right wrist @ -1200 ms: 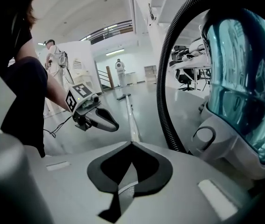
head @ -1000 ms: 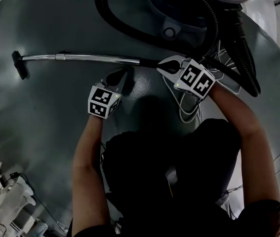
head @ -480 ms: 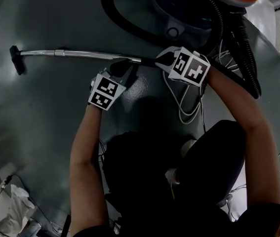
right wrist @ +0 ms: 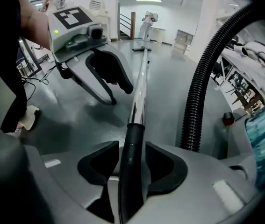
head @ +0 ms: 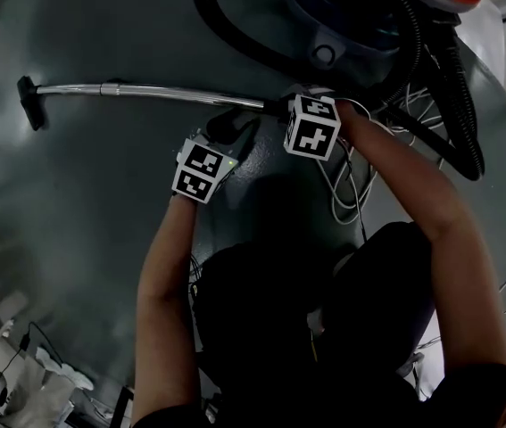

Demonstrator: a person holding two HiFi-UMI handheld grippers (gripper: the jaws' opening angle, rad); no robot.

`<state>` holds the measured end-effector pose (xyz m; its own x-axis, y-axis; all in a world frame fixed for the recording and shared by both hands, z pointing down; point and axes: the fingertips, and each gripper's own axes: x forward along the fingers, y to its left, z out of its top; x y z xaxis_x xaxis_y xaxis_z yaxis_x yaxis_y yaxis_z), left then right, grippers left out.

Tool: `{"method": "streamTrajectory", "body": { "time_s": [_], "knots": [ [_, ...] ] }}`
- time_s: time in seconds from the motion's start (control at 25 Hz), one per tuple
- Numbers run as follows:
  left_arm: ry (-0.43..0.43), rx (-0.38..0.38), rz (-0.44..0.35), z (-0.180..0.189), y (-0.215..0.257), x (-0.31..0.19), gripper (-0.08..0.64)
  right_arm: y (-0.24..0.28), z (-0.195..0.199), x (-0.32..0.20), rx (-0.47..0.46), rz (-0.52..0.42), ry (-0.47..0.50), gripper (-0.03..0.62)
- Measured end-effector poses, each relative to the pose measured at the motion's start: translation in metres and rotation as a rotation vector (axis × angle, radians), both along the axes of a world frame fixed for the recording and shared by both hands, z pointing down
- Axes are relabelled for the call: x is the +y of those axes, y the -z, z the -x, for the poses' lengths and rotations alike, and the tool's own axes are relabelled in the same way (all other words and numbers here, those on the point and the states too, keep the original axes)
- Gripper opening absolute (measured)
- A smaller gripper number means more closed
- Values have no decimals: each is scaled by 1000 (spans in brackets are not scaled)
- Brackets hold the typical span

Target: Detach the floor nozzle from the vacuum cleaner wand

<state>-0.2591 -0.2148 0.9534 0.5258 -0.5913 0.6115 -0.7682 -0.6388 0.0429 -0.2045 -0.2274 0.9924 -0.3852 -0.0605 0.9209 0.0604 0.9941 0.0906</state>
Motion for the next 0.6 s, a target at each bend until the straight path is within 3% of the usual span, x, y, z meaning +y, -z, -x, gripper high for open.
{"method": "streamTrajectory", "body": {
  "time_s": [0.16, 0.44, 0.6],
  "knots": [
    [25, 56, 34, -4, -6, 3, 178, -16, -1, 0, 40, 26, -42, 179],
    [67, 55, 53, -2, -12, 8, 188, -24, -1, -2, 73, -21, -49, 161],
    [3, -29, 33, 7, -17, 6, 231, -26, -2, -2, 99, -9, -70, 155]
  ]
}}
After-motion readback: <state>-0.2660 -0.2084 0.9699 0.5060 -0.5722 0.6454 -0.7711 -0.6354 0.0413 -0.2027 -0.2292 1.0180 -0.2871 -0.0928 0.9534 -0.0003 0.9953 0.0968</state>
